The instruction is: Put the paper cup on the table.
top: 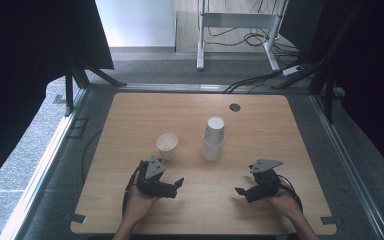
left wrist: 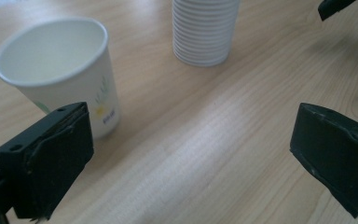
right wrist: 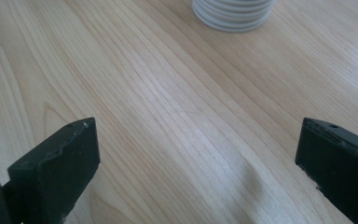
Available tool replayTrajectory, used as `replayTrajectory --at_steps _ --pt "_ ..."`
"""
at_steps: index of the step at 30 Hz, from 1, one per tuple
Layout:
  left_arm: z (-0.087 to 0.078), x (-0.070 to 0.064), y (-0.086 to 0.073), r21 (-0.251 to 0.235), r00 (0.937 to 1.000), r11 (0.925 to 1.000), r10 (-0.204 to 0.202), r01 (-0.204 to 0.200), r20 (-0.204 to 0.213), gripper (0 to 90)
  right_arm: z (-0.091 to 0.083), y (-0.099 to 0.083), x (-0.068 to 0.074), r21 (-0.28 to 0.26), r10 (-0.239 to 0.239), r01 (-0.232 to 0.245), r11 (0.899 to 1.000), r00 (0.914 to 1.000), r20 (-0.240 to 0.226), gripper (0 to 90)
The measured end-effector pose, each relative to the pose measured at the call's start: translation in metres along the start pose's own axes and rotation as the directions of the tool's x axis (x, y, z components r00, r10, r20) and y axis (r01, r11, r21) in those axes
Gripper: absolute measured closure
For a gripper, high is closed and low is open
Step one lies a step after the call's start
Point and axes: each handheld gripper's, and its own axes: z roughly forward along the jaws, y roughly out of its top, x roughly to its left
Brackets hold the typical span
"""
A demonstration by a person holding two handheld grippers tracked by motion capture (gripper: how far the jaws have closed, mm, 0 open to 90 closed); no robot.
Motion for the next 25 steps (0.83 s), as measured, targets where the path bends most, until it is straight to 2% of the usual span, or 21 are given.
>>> replayTrajectory --at_steps 7,12,17,21,25 --pt "0.010 -0.007 -0.015 0.076 0.9998 0.9969 0.019 -0.018 -0.006 0.0 0.002 -0.007 -0.002 0.025 0.004 -0.005 1.000 0.9997 0.025 0.0" --pt "0.018 -0.012 -0.024 0.157 0.9990 0.9868 0.043 -0.040 -0.014 0.0 0.005 -0.010 -0.002 0.030 0.019 -0.020 0.999 0.9997 0.015 0.0" --pt "0.025 -0.015 -0.028 0.222 0.9990 0.9742 0.042 -0.038 -0.015 0.0 0.011 -0.014 -0.003 0.049 0.041 -0.041 0.998 0.9992 0.003 0.0" --pt "0.028 -0.017 -0.031 0.253 0.9989 0.9666 0.045 -0.040 -0.016 0.0 0.014 -0.016 -0.004 0.066 0.048 -0.048 0.997 0.9989 0.004 0.0" --pt "0.028 -0.015 -0.031 0.262 0.9997 0.9650 0.021 -0.016 -0.015 0.0 0.014 -0.016 -0.004 0.070 0.045 -0.045 0.996 0.9990 0.007 0.0"
